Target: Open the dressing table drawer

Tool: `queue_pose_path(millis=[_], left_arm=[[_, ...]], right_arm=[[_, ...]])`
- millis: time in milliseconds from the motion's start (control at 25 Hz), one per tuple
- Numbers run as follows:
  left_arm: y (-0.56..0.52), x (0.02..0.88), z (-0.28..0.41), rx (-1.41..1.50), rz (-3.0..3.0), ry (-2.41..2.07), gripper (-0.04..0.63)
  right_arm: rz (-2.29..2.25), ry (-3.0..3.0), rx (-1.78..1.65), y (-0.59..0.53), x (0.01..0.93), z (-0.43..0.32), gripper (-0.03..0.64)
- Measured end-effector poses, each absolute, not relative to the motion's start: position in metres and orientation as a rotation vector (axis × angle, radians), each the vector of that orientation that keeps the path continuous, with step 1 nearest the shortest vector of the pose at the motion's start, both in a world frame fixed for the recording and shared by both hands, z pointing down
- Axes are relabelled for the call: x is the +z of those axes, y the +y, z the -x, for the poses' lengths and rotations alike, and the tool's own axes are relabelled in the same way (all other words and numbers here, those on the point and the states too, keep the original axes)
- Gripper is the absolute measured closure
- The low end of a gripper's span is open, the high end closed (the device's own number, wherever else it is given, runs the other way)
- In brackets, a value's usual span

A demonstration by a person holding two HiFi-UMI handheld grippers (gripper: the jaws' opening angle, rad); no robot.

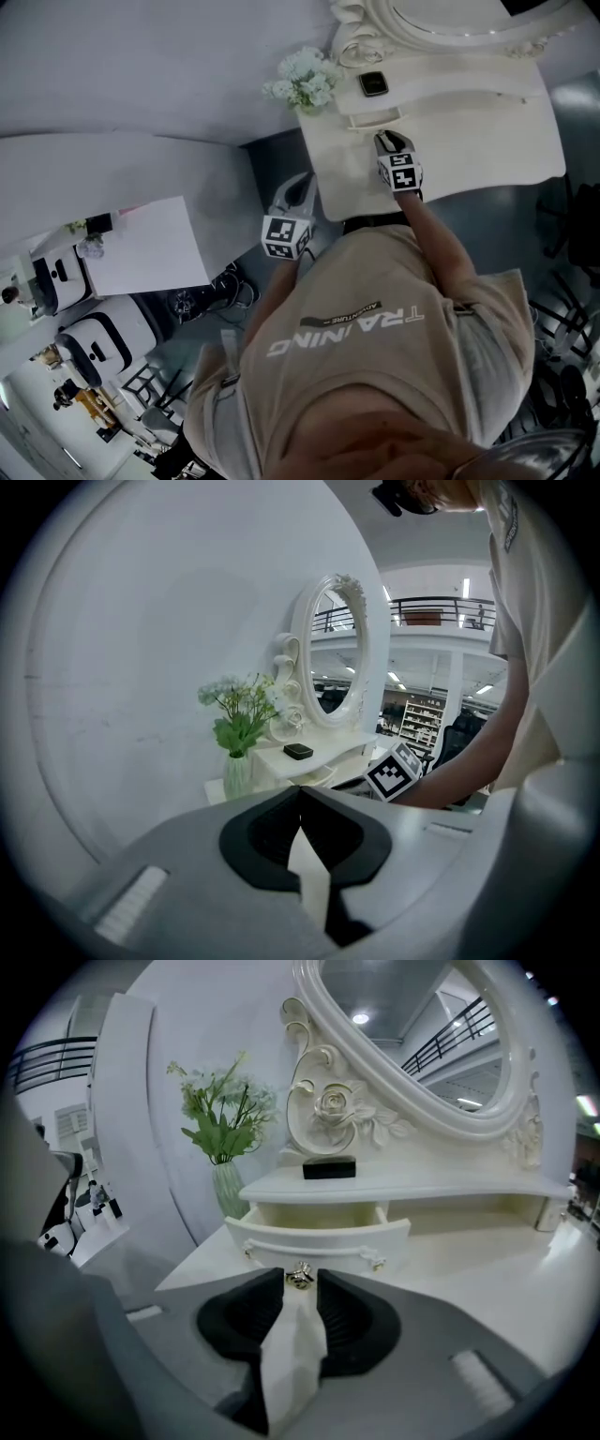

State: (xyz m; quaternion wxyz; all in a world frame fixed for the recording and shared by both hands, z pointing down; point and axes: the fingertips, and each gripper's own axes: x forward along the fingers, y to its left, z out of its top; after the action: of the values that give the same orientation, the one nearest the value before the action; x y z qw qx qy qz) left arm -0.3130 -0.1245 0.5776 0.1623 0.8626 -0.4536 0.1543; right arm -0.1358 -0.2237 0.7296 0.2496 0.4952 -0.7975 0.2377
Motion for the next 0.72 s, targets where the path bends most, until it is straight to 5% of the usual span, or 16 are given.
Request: queue_pose_path(millis=[480,720], left_arm=[[-0.141,0.564,0.3,0.379,-2.492,-1.367,0.588],[-0.145,0.539,0.295,0.347,-2.523,-1.42,0.588]], right_arm=[[-1.125,-2.37,0.606,-0.187,0.656,0.132,0.506],[-1.07,-2.455,0.509,-0.18,0.604,0.118,0.603]])
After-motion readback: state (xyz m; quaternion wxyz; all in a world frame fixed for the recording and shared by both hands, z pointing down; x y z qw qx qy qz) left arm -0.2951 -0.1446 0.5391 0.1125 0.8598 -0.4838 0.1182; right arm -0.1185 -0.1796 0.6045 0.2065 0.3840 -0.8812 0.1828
